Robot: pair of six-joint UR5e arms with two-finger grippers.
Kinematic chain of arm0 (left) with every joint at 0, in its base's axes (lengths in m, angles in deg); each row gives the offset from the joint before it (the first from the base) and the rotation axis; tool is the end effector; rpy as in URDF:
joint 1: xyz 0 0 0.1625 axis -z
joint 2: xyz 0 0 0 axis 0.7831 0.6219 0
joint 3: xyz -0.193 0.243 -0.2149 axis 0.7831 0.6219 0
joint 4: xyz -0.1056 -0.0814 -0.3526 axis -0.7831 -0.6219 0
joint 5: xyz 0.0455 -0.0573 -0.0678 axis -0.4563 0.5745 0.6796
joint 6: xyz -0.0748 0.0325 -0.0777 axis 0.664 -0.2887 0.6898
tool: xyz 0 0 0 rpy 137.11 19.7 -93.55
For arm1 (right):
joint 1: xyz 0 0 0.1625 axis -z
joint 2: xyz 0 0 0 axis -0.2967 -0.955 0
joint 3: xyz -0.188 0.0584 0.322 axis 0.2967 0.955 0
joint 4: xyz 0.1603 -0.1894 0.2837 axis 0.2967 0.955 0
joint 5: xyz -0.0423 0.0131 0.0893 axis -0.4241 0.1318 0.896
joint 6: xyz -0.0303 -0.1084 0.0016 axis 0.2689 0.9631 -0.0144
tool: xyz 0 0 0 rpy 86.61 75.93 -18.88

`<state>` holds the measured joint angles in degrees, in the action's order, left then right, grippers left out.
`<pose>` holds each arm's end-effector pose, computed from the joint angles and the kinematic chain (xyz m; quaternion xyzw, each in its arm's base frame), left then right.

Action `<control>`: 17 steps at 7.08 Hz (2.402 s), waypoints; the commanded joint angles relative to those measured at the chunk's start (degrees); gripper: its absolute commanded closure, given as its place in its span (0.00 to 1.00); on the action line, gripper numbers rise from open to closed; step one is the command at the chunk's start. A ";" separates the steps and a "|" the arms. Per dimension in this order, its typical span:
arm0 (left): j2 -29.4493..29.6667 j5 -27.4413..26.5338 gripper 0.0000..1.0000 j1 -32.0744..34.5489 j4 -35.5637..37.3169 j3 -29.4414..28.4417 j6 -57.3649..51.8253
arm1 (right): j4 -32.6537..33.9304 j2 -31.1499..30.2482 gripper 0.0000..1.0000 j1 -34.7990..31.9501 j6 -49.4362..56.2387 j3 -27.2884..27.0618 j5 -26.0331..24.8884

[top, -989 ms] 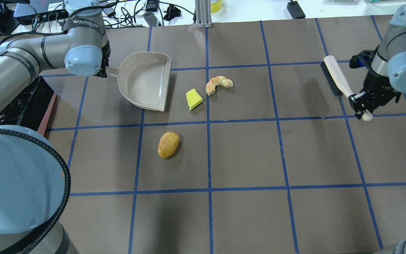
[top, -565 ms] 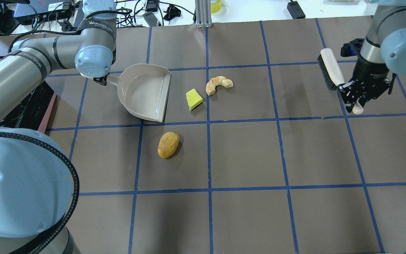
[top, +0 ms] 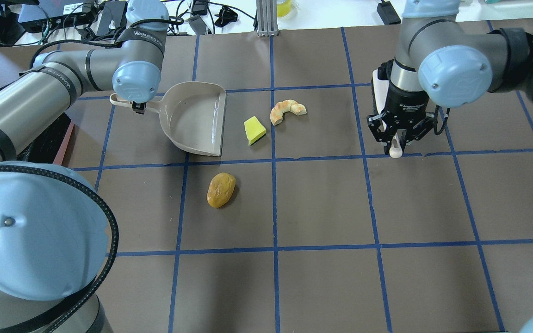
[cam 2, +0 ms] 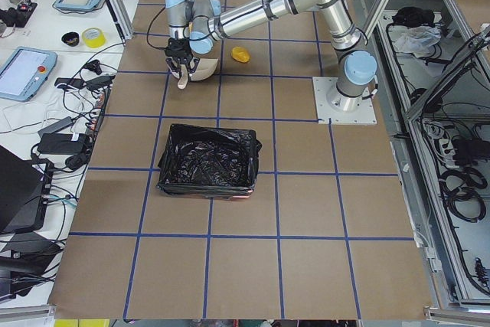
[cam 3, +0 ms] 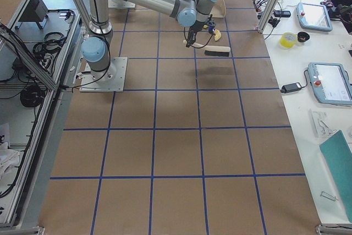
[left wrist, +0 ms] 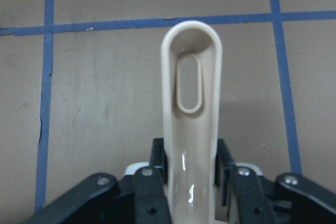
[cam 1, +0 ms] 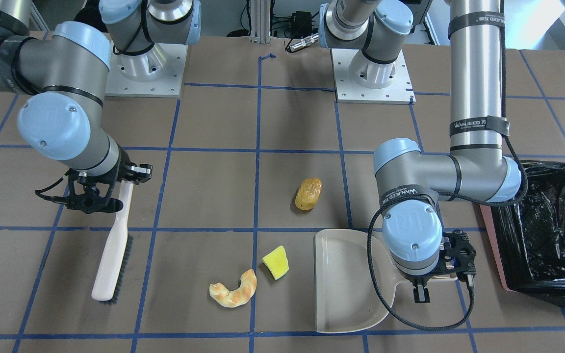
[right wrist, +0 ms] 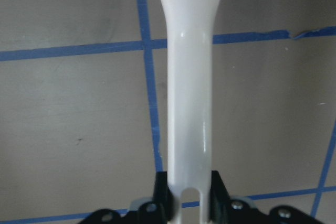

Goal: Sweep and dump trash into bin
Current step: 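Lift the white brush with the right gripper and carry it toward the dustpan, then sweep the croissant and yellow sponge into the dustpan with the right gripper's brush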

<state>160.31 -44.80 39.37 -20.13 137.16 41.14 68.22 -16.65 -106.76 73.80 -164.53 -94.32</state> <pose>-0.0960 -0.6293 0.2021 -0.6787 0.7020 -0.1499 0.1549 0.1242 -0.4903 0.2628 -0.0350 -0.9894 -0.1387 0.0255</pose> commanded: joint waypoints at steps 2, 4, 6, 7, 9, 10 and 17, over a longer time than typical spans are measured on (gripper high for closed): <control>0.78 -0.33 1.00 0.67 0.13 -0.70 0.93 | 1.06 1.45 1.00 -1.46 -0.60 -0.63 4.99; 0.78 -0.59 1.00 0.76 0.22 -0.70 0.93 | 3.85 3.55 1.00 -5.13 -0.94 -0.80 9.58; 0.78 -0.50 1.00 0.76 0.22 -0.79 0.93 | 11.12 6.97 1.00 -8.92 -0.08 -0.89 11.94; 0.78 -0.50 1.00 0.76 0.22 -0.79 0.84 | 14.13 8.73 1.00 -9.28 0.72 -0.89 17.09; 0.78 -0.50 1.00 0.76 0.30 -0.79 0.84 | 18.88 11.11 1.00 -11.90 0.20 -0.80 21.25; 0.78 -0.50 1.00 0.76 0.30 -0.79 0.84 | 20.56 12.25 1.00 -12.88 -0.24 -0.63 27.72; 0.96 -0.42 1.00 0.76 0.39 -1.58 0.75 | 26.13 17.98 1.00 -15.79 -22.38 7.35 48.52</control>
<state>161.26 -45.21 40.13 -19.73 135.58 41.90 95.45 0.89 -123.03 53.90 -159.22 -47.14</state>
